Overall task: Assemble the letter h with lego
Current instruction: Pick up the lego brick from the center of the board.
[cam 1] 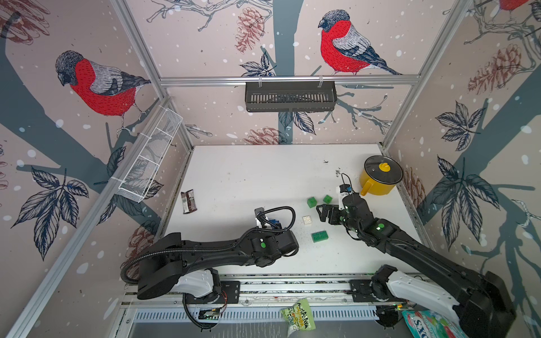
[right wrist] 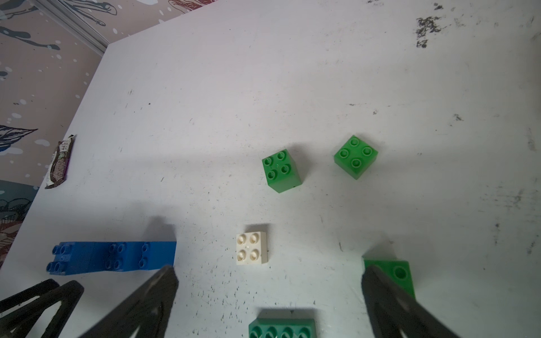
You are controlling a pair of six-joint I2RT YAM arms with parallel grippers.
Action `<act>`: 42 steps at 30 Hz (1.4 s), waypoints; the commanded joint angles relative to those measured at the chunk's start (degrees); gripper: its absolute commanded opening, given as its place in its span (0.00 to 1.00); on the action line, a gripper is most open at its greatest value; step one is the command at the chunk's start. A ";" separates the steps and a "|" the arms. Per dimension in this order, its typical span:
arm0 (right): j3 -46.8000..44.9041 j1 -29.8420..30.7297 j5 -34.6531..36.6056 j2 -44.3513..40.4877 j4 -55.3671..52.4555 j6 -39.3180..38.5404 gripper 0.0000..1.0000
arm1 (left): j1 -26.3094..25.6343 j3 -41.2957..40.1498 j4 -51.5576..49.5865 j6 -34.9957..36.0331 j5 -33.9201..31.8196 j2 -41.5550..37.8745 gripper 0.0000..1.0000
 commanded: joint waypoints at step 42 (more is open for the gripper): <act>-1.61 0.84 -2.12 0.94 3.53 -1.76 1.00 | 4.74 -1.66 6.56 10.50 -1.49 5.10 0.53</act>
